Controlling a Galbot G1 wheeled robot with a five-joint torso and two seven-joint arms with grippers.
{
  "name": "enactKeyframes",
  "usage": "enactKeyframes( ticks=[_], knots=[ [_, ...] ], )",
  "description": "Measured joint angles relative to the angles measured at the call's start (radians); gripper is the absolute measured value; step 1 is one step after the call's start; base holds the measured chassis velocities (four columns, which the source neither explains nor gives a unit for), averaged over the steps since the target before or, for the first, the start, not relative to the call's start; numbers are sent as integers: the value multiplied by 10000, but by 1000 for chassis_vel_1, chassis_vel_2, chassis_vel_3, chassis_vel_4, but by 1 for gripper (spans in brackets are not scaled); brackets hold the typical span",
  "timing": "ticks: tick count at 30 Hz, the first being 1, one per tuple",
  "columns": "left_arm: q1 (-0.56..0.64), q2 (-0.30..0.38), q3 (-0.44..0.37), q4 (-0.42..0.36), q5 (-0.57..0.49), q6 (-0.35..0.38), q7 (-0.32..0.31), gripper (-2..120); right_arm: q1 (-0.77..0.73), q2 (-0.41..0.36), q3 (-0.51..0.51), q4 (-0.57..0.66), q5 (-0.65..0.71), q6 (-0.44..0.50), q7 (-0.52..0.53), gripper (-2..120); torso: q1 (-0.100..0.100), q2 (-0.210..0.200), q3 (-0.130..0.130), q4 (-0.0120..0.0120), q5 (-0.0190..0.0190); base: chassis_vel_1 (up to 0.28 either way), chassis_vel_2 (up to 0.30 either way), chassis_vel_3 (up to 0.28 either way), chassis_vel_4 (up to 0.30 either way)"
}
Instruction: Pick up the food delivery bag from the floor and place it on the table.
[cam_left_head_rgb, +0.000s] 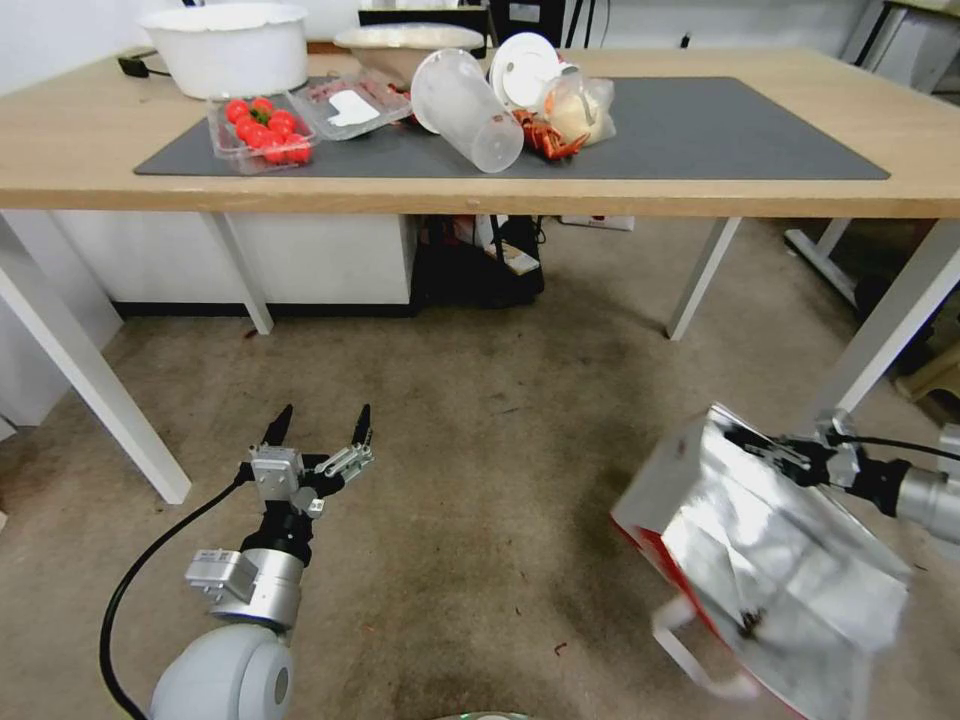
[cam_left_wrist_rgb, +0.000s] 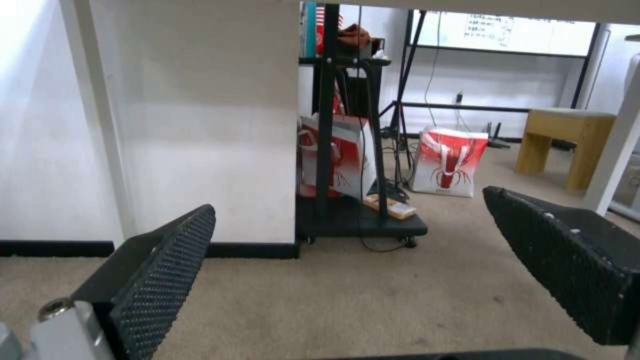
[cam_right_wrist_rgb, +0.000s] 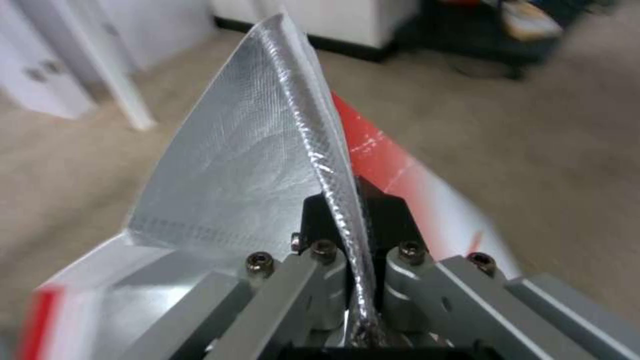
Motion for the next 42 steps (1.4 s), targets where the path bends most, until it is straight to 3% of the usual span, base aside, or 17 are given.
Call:
enactKeyframes(
  ticks=[8,19,25,42],
  knots=[
    [25,6,-23,-11,-4,0,0,100,21,-817,-92,2184,1246,-447,267,0,0,0,0,0,0,0,0,0,0],
    [17,-49,6,-11,13,8,0,100,128,-2004,-127,2794,2355,-691,-731,0,0,0,0,-1,0,0,0,0,0],
    [22,-21,-9,-35,17,15,3,100,220,-2240,-91,3037,2925,-863,-1170,0,0,0,0,0,0,0,0,0,0],
    [51,-14,-22,-50,14,42,-1,100,43,-2115,-90,3111,2638,-860,-1137,0,0,0,0,-1,1,0,0,0,0]
  ],
)
